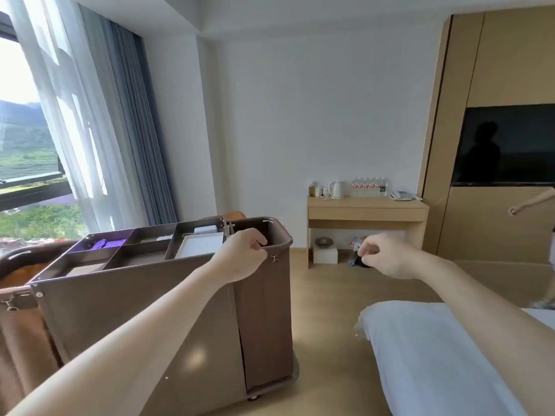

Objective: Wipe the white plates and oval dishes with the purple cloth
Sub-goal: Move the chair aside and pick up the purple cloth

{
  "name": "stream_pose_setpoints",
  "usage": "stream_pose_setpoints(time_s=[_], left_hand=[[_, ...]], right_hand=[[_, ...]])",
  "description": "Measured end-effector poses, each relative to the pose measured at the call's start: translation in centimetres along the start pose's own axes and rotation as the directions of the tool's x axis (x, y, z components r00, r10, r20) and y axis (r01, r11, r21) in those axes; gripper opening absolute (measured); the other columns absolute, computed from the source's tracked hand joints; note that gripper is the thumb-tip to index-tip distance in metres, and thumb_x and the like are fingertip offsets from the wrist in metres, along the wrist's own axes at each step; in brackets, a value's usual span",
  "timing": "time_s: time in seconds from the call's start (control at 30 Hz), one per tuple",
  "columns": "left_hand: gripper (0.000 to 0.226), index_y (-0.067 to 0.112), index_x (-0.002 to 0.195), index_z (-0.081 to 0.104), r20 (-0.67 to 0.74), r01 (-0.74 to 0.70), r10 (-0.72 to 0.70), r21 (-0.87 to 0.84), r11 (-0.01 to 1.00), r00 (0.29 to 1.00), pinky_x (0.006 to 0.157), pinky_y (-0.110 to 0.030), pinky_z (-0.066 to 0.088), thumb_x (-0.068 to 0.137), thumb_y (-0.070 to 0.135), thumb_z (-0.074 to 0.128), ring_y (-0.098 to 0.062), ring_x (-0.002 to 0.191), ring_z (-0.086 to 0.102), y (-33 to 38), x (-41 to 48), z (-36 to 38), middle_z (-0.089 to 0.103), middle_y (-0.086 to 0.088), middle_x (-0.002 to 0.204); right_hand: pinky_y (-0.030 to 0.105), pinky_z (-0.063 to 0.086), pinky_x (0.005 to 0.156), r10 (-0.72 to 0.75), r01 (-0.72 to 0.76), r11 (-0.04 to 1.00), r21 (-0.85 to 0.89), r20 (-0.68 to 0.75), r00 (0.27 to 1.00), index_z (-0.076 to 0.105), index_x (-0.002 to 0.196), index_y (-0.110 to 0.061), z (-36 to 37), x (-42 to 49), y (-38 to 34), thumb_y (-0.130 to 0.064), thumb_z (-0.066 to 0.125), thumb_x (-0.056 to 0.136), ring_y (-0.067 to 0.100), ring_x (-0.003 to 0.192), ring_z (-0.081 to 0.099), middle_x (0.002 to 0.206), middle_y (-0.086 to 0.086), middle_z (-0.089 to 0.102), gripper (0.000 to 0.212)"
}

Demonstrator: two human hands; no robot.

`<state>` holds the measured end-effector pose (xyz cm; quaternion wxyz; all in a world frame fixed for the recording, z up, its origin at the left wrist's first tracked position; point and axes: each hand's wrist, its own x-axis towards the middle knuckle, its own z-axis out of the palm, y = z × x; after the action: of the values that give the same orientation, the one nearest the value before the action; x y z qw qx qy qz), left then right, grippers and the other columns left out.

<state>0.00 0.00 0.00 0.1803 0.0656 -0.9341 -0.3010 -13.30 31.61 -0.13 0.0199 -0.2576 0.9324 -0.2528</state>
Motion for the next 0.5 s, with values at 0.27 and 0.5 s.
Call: stream_pose_setpoints(time_s=[0.27,0.5], left_hand=[[0.02,0.03,0.104,0.064,0.003,0.056,-0.056,-0.051,0.997,0.998,0.054,-0.02,0.043,0.092,0.017,0.056,-0.006,0.073,0.059,3.3,11.0,6.6,0.064,0.012,0.097],[0.021,0.037,0.082,0.062,-0.049,0.064,-0.066,-0.045,0.997,0.997,0.042,-0.01,0.037,0.089,0.017,0.059,-0.006,0.06,0.058,4.7,17.2,10.0,0.066,0.012,0.086]], right_hand=[[0.036,0.051,0.095,0.028,-0.028,0.999,0.019,0.03,0.999,0.066,0.1,-0.033,-2.9,8.9,8.2,-0.027,0.06,0.099,0.012,0.103,0.061,0.109,-0.009,0.065,0.009],[0.038,0.053,0.091,0.043,-0.047,0.996,0.07,0.05,0.998,0.068,0.097,-0.029,-6.1,15.3,12.5,-0.021,0.059,0.098,0.017,0.096,0.068,0.097,-0.003,0.073,0.012]])
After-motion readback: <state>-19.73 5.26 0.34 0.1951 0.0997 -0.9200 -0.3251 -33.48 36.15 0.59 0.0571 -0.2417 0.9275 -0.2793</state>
